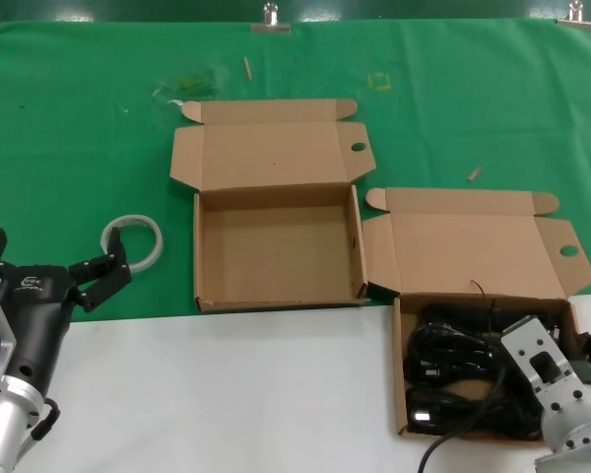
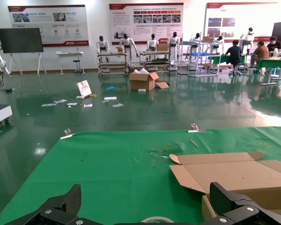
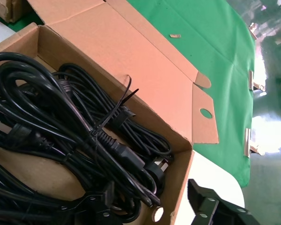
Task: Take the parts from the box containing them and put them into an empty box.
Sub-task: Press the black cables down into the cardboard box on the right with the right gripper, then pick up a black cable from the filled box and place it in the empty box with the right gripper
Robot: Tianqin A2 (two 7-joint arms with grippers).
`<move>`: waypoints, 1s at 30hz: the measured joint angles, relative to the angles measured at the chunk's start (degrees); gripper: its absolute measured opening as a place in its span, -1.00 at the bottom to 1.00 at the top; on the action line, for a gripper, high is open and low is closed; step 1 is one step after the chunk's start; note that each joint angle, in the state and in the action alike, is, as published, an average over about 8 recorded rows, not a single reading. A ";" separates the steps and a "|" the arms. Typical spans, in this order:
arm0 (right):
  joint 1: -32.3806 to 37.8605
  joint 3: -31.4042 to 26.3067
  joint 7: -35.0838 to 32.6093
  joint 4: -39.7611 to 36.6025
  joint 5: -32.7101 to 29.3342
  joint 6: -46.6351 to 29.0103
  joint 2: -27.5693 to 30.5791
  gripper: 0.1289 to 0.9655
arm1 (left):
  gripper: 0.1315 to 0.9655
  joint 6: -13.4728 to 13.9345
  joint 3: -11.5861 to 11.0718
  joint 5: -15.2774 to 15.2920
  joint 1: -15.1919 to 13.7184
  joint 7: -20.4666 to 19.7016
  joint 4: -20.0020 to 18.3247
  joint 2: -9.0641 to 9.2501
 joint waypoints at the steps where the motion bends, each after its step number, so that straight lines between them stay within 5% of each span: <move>1: 0.01 0.14 -0.13 -0.08 0.00 -0.17 -0.12 0.25 | 1.00 0.00 0.00 0.00 0.00 0.00 0.00 0.00; 16: 0.42 1.87 -2.04 -1.18 0.00 -1.98 -2.36 -0.57 | 1.00 0.00 0.00 0.00 0.00 -0.04 0.00 0.00; 30: 0.05 1.70 -3.70 1.98 0.00 -0.21 -2.40 -0.84 | 1.00 0.00 0.00 0.01 0.00 -0.02 0.00 0.00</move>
